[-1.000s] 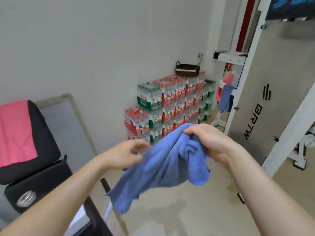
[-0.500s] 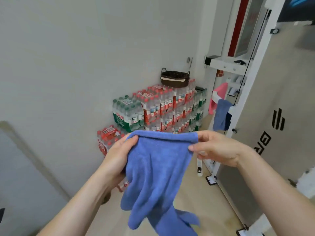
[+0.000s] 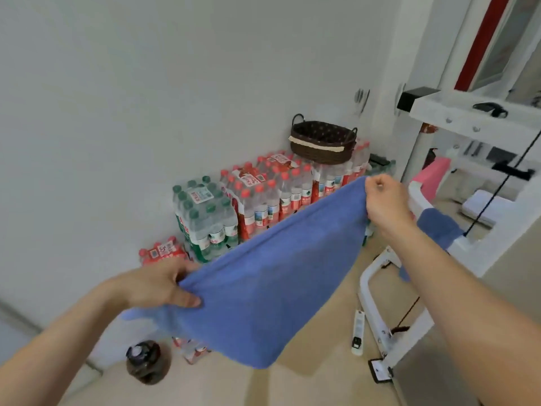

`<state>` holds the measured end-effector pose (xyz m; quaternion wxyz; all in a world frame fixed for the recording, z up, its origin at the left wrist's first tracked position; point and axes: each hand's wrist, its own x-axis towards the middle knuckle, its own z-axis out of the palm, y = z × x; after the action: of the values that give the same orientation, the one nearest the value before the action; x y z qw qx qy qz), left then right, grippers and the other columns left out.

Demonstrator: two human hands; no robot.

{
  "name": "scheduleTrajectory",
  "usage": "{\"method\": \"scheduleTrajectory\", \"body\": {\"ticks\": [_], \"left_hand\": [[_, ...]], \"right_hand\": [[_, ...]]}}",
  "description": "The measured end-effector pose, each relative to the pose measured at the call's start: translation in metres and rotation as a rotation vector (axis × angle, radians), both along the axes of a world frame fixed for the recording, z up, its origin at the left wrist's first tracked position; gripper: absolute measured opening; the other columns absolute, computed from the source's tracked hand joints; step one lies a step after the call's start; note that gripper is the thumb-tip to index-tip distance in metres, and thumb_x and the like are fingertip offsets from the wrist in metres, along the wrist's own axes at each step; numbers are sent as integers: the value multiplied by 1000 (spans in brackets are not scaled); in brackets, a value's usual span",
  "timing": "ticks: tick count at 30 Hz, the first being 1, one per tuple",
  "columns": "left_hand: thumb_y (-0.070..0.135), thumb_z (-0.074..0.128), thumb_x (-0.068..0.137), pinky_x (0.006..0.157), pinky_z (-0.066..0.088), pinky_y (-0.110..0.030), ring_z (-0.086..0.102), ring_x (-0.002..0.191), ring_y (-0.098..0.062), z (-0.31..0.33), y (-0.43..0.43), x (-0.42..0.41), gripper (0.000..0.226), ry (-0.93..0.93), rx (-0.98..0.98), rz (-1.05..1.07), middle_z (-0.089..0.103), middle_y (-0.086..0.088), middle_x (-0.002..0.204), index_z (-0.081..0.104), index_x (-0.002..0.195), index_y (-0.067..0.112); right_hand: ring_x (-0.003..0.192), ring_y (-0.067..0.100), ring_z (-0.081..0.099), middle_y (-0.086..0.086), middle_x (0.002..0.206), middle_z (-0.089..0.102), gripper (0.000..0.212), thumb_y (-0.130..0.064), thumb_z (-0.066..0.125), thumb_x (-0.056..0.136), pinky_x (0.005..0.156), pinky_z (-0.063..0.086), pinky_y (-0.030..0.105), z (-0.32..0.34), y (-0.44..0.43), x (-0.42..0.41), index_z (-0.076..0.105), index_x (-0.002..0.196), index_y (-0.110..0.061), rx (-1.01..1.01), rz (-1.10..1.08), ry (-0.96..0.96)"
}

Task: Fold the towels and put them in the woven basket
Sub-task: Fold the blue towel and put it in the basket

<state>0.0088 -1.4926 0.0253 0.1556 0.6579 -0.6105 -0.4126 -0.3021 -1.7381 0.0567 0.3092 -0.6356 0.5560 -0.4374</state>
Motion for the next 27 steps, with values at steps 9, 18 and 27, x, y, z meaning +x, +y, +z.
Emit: {"method": "scheduleTrajectory", "body": {"ticks": [9, 18, 27], "left_hand": [[9, 54, 94, 58, 34, -31, 42, 65, -19, -7, -182, 101, 20, 76, -608, 739, 49, -12, 72, 48, 86, 26], [-1, 53, 66, 66, 46, -37, 49, 78, -32, -62, -355, 231, 46, -779, -496, 435, 54, -6, 90, 70, 105, 17], [2, 69, 48, 61, 40, -39, 53, 86, -33, -121, -440, 246, 49, -1073, -146, 413, 62, -8, 97, 69, 97, 8]], "right_hand": [[65, 26, 48, 0, 73, 49, 43, 13, 30, 76, 56, 49, 40, -34, -189, 92, 52, 75, -24, -140, 234, 316], [115, 37, 53, 20, 128, 56, 40, 6, 43, 87, 94, 44, 41, -58, -358, 239, 63, 121, -1, -60, 200, 496], [116, 29, 41, 16, 143, 24, 56, -17, 48, 92, 89, 43, 34, -131, -445, 336, 28, 141, 3, 167, 404, 689]]}}
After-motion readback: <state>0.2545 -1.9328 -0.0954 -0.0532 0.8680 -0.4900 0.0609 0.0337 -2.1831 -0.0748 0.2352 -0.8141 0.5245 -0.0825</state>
